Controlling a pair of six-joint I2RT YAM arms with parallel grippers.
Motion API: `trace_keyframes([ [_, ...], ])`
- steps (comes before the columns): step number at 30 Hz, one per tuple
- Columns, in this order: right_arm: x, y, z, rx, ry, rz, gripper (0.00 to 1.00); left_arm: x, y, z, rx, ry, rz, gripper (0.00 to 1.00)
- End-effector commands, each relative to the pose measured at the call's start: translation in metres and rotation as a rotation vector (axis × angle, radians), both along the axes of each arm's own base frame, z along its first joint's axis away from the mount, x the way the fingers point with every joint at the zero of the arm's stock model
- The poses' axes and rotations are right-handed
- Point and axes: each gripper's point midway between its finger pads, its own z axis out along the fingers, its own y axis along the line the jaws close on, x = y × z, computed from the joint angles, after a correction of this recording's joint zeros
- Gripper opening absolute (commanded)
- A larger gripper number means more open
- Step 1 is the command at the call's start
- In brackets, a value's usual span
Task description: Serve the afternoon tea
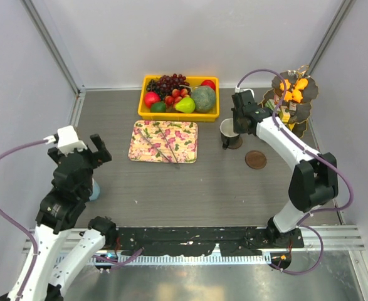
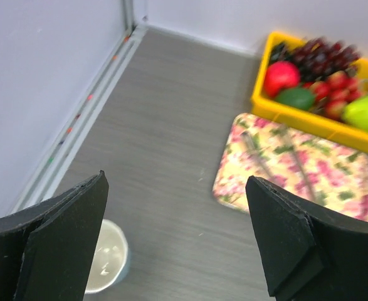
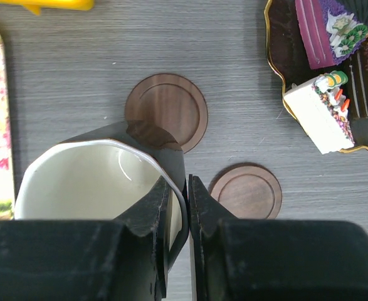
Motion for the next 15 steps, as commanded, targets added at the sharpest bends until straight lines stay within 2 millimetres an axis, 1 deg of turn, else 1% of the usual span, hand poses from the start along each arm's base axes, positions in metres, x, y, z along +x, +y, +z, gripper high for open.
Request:
trace_keyframes([
  [1,0.037,-0.006,0.019,0.073,-0.066,-0.028,0.05,-0.006,0.028,-0.039,0.118,0.029,0.118,0.99],
  [2,0.040,-0.007,0.017,0.081,-0.066,-0.028,0.05,-0.007,0.031,-0.043,0.127,0.023,0.135,0.99],
  [3,0.044,-0.009,0.010,0.094,-0.053,-0.032,0.05,-0.008,0.034,-0.047,0.134,0.015,0.152,0.99],
  [4,0.049,-0.009,0.011,0.108,-0.063,-0.036,0.05,-0.008,0.036,-0.049,0.135,0.005,0.164,0.99],
  [5,0.052,-0.011,0.004,0.117,-0.050,-0.042,0.05,-0.009,0.037,-0.047,0.134,-0.008,0.166,0.99],
  [7,0.056,-0.015,0.000,0.120,-0.043,-0.056,0.05,-0.012,0.040,-0.043,0.133,-0.024,0.179,0.99],
  [9,0.059,-0.017,-0.003,0.118,-0.043,-0.066,0.05,-0.014,0.045,-0.042,0.139,-0.032,0.202,0.99],
  [15,0.063,-0.028,-0.009,0.123,-0.038,-0.087,0.05,-0.015,0.044,-0.042,0.133,-0.051,0.192,0.99],
])
